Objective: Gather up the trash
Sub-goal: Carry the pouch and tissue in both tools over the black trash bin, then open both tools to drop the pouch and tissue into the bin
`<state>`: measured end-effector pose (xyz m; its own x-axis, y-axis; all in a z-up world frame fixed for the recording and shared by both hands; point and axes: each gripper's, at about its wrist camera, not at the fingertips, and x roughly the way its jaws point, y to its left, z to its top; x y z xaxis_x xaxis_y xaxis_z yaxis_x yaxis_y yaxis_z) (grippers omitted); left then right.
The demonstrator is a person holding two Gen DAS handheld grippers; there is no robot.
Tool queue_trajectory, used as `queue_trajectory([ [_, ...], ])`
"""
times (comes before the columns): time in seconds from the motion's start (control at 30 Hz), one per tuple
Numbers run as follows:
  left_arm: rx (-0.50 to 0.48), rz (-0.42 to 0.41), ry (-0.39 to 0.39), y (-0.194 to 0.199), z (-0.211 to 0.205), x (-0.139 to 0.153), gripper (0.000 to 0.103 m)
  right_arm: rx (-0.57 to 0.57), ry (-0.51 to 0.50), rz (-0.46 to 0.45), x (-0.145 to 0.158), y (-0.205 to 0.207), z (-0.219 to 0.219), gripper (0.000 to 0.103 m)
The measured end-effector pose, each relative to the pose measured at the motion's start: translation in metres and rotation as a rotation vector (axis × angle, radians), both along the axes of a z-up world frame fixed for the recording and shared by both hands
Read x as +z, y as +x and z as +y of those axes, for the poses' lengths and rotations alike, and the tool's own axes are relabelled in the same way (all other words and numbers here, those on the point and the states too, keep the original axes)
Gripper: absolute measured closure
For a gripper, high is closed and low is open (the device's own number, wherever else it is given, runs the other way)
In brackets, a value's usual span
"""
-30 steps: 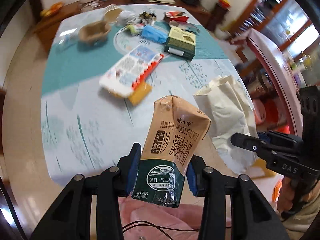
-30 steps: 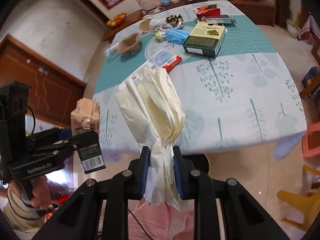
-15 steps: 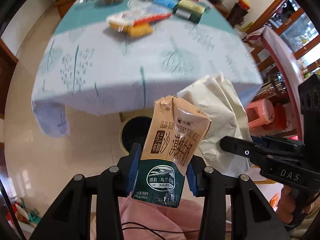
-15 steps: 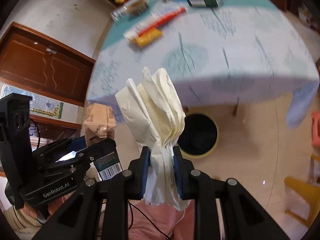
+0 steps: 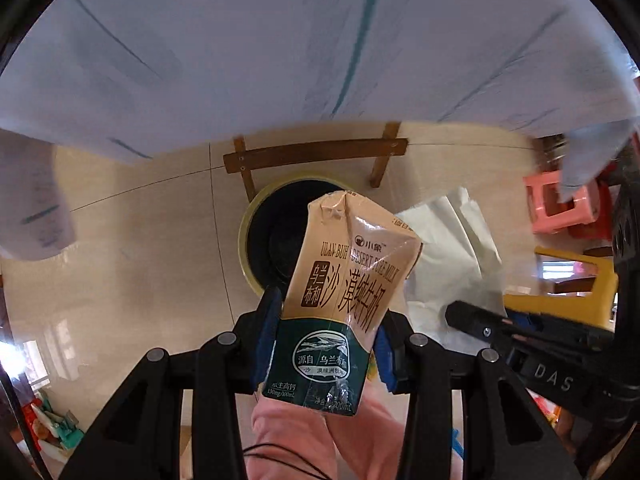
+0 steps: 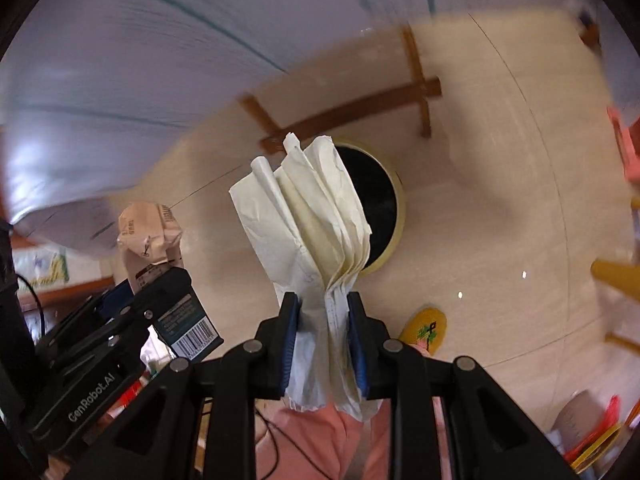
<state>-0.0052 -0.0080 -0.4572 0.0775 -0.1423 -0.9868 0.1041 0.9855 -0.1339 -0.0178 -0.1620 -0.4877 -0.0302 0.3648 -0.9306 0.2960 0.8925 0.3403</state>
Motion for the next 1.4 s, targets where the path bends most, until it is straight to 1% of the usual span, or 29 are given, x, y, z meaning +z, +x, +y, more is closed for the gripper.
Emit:
queue_trajectory([
  [0.07,0.008,0.004,0.004,0.005,0.000,-0.036,0.062,-0.035,-0.003,0.014,-0.031,0.002,0.000,0.077],
  [0.17,0.031,0.023,0.005,0.013,0.005,-0.082,0.061,-0.072,-0.010,0.030,-0.075,0.005,0.002,0.075],
  [0.2,0.034,0.027,0.002,0.016,0.005,-0.092,0.061,-0.077,-0.015,0.036,-0.082,0.008,0.003,0.074],
  [0.27,0.036,0.031,0.007,0.020,0.006,-0.115,0.058,-0.092,-0.016,0.049,-0.107,0.011,0.006,0.071],
  [0.3,0.037,0.025,0.013,0.023,0.008,-0.121,0.053,-0.098,-0.013,0.053,-0.114,0.013,0.007,0.070],
  [0.33,0.040,0.023,0.019,0.026,0.009,-0.125,0.045,-0.104,-0.015,0.059,-0.120,0.016,0.009,0.065],
  [0.37,0.044,0.024,0.022,0.027,0.011,-0.130,0.041,-0.114,-0.017,0.063,-0.129,0.018,0.011,0.063],
  [0.4,0.045,0.025,0.015,0.028,0.014,-0.133,0.034,-0.122,-0.015,0.065,-0.136,0.022,0.010,0.059],
  [0.43,0.041,0.018,0.009,0.030,0.016,-0.135,0.030,-0.133,-0.010,0.069,-0.141,0.022,0.011,0.055],
  [0.57,0.014,-0.001,0.033,0.033,0.023,-0.133,0.023,-0.160,0.009,0.076,-0.150,0.024,0.013,0.050],
  [0.6,0.013,-0.004,0.034,0.031,0.024,-0.131,0.022,-0.157,0.016,0.076,-0.148,0.025,0.015,0.048],
  [0.77,0.013,-0.026,0.038,0.029,0.034,-0.115,0.018,-0.101,0.018,0.064,-0.136,0.026,0.022,0.046],
  [0.93,0.039,-0.046,0.034,0.023,0.042,-0.083,0.018,-0.069,0.017,0.031,-0.105,0.025,0.027,0.045],
  [1.0,0.056,-0.062,0.033,0.020,0.045,-0.064,0.018,-0.063,0.019,0.019,-0.092,0.026,0.029,0.043],
  [1.07,0.073,-0.078,0.028,0.018,0.048,-0.047,0.018,-0.053,0.018,0.007,-0.075,0.028,0.031,0.036],
  [1.1,0.083,-0.088,0.025,0.017,0.050,-0.035,0.018,-0.047,0.019,0.003,-0.069,0.029,0.032,0.031],
  [1.13,0.088,-0.094,0.023,0.017,0.051,-0.027,0.018,-0.038,0.020,-0.002,-0.061,0.030,0.032,0.029],
  [1.2,0.104,-0.110,0.018,0.016,0.055,-0.005,0.018,-0.014,0.022,-0.014,-0.043,0.031,0.033,0.029],
  [1.23,0.103,-0.097,0.015,0.016,0.056,0.004,0.018,-0.007,0.024,-0.024,-0.032,0.030,0.033,0.029],
  [1.3,0.112,-0.119,0.006,0.015,0.058,0.031,0.018,0.001,0.028,-0.052,-0.007,0.028,0.031,0.029],
  [1.4,0.119,-0.178,-0.001,0.013,0.060,0.083,0.018,0.022,0.050,-0.104,0.045,0.024,0.028,0.029],
])
